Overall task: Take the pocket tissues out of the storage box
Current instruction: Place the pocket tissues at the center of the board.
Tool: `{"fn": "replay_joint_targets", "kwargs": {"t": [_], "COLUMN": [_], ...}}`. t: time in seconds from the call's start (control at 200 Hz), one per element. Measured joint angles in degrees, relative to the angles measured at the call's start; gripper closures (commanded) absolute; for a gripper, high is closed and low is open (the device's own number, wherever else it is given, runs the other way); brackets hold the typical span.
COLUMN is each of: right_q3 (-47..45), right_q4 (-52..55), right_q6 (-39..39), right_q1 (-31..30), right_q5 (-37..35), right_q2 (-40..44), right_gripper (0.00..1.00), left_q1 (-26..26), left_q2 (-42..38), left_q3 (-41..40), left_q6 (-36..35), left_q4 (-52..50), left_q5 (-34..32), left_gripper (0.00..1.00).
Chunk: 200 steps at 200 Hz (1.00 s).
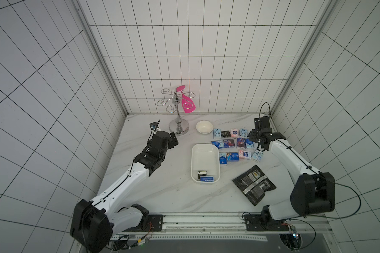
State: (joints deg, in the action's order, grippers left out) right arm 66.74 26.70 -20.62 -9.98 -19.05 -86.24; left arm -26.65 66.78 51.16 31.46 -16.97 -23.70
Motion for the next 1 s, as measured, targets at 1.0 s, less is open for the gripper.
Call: {"fn": "replay_joint_targets", "kwargs": {"t": [1.0], "right_q3": [14.62], "right_q4": [-2.1], "right_q6": [-1.46], "right_q1": [11.58], "right_q5": [10.1], "right_q2": [-27.3], "right_gripper": [0.45], "left_q1": [-0.42], "left_q2": [0.37], "left_q3": [0.0], "left_q6": [-0.02], "left_q4": [-0.02], "left_q5": [0.13], "left_gripper": [0.01]}}
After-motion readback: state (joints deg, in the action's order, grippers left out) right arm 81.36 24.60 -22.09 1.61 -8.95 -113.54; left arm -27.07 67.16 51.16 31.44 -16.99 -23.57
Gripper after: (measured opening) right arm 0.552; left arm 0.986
